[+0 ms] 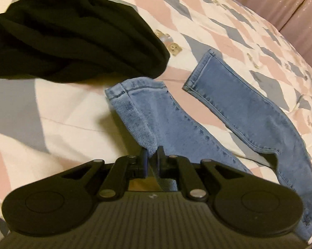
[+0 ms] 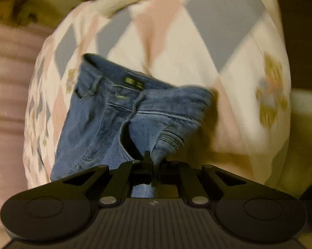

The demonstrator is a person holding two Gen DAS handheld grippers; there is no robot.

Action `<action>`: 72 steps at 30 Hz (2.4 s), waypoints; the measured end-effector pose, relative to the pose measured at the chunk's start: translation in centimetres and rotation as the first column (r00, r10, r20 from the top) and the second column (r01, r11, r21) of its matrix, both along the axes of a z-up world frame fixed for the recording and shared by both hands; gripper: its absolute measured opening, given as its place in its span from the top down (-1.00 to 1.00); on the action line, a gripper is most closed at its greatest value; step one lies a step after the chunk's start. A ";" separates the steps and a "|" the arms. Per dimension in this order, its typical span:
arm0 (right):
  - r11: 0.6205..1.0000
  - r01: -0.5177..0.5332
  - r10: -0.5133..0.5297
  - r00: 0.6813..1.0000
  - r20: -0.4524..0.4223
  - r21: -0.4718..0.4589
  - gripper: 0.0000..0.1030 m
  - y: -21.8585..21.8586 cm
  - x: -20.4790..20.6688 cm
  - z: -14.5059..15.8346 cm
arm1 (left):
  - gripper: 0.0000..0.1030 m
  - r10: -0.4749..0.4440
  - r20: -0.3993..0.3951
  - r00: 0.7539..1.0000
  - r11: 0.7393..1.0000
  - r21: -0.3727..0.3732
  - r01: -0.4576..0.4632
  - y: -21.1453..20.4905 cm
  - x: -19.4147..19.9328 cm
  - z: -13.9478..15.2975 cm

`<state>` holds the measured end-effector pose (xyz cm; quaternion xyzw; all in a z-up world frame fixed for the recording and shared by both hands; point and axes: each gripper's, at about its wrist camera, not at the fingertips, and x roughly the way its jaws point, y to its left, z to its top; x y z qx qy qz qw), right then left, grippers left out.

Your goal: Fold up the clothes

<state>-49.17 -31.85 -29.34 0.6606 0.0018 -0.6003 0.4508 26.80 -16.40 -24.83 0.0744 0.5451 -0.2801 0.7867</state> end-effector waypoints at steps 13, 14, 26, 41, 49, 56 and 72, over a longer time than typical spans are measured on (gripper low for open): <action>0.947 -0.318 0.320 0.938 -0.135 0.037 0.95 -3.1 -6.1 4.8 | 0.87 0.065 0.087 0.994 0.987 0.138 -0.076 11.1 -7.4 0.1; 0.947 -0.310 0.320 0.938 -0.136 0.090 0.92 -2.9 -6.5 3.0 | 0.85 0.090 0.070 0.994 0.982 0.159 -0.100 12.1 -8.0 -1.4; 0.864 -0.411 0.501 0.759 -0.417 0.290 -0.26 -4.4 -5.0 3.7 | 0.49 0.197 0.239 0.951 0.892 0.360 -0.275 17.1 -8.5 -1.7; 0.939 -0.325 0.336 0.938 0.086 -0.115 -0.36 -8.6 2.2 6.5 | 0.23 0.161 -0.123 0.979 0.977 -0.119 -0.176 -2.8 -5.5 -0.5; 0.974 -0.228 0.210 0.890 0.405 -0.004 -0.36 -11.0 17.5 -4.1 | 0.16 0.231 -0.206 0.951 0.960 -0.110 -0.258 -14.2 1.9 -6.6; 0.957 -0.288 0.261 0.897 0.358 0.025 -0.36 -12.9 25.4 -7.4 | 0.05 0.281 -0.281 0.918 0.943 -0.096 -0.318 -16.2 4.5 -12.1; 0.926 -0.371 0.326 0.881 0.342 0.073 0.76 -14.5 30.5 -3.3 | 0.88 -0.075 0.222 0.972 0.937 -0.318 0.145 -18.0 7.5 0.8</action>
